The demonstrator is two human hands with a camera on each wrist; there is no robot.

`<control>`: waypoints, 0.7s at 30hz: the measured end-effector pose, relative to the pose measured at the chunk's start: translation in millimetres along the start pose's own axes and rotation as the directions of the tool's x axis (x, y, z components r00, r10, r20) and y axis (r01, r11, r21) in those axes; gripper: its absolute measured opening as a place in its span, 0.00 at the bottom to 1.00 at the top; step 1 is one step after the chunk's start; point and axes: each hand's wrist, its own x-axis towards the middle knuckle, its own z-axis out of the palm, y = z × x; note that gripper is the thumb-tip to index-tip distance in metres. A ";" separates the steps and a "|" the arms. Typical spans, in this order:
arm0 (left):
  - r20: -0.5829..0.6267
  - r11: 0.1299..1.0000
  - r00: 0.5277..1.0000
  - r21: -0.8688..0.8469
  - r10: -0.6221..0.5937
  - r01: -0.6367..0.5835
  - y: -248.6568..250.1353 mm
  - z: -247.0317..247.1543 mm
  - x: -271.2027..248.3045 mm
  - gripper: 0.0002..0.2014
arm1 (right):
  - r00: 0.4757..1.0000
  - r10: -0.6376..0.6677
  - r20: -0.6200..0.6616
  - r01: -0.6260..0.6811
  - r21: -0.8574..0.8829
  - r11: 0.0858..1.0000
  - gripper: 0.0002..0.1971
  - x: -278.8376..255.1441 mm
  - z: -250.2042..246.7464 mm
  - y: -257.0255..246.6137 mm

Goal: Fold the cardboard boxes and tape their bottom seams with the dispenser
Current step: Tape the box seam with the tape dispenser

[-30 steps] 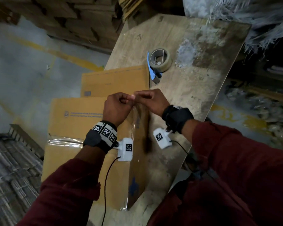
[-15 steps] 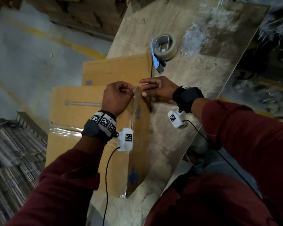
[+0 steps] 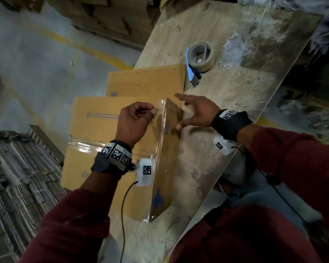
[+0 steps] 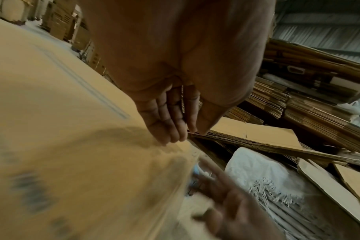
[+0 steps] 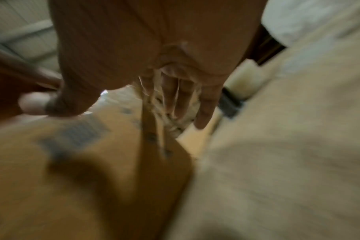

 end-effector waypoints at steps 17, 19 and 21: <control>-0.154 0.999 0.988 -0.027 0.027 -0.031 -52.6 -29.2 -71.4 0.07 | 0.926 -0.376 0.049 0.354 -0.463 0.812 0.59 31.8 13.6 -52.0; -0.180 0.999 0.984 -0.047 0.002 -0.011 -66.5 -31.8 -83.3 0.07 | 0.907 -0.414 0.072 0.388 -0.521 0.760 0.63 16.2 28.9 -66.9; -0.213 0.998 0.977 -0.066 -0.027 0.013 -81.1 -32.7 -96.9 0.08 | 0.860 -0.494 0.128 0.479 -0.538 0.694 0.57 1.3 52.6 -82.5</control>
